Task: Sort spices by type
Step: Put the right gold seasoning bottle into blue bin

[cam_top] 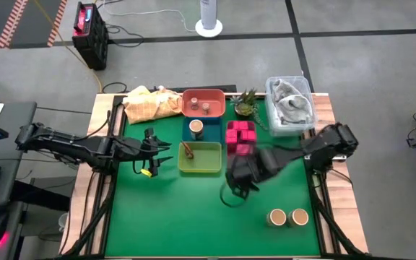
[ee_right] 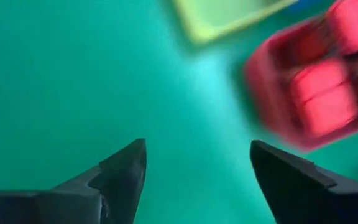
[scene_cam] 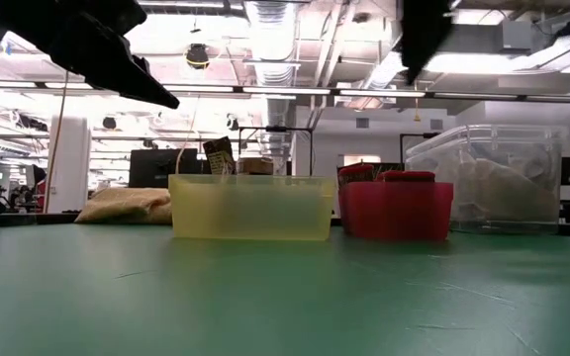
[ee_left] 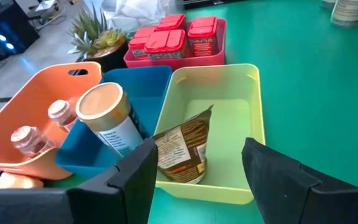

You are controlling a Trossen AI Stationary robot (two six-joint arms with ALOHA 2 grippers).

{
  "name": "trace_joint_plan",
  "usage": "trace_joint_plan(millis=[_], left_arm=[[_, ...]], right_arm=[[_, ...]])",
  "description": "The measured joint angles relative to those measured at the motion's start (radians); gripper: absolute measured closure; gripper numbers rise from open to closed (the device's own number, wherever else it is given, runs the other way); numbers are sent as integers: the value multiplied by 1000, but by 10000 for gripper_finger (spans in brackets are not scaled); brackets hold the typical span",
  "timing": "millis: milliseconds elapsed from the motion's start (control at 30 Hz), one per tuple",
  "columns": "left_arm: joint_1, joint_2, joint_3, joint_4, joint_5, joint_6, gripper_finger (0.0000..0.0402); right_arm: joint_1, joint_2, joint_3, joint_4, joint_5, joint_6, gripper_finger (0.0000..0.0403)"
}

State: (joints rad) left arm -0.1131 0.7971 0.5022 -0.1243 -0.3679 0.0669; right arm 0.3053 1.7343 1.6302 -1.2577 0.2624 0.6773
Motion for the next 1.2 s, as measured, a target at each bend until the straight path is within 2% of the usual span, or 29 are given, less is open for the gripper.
trace_joint_plan(millis=[167, 400, 533, 800, 933, 1200], left_arm=[[-1, 0, 0, 3, 0, -3, 178], [-1, 0, 0, 18, -8, 7, 178], [0, 0, 0, 17, -8, -8, 178], [0, 0, 0, 17, -9, -26, 178], [0, 0, 0, 17, -10, -27, 178], [0, 0, 1, -32, -10, -42, 178]], right_arm=[[150, -5, -51, 16, -76, 150, 74], [291, 20, -50, -10, -151, 264, 8], [353, 42, -50, -75, -182, 334, 12], [451, 88, -50, -141, -181, 424, 4], [468, 87, -50, -167, -131, 470, 4], [488, 87, -50, -161, -134, 577, 3]])
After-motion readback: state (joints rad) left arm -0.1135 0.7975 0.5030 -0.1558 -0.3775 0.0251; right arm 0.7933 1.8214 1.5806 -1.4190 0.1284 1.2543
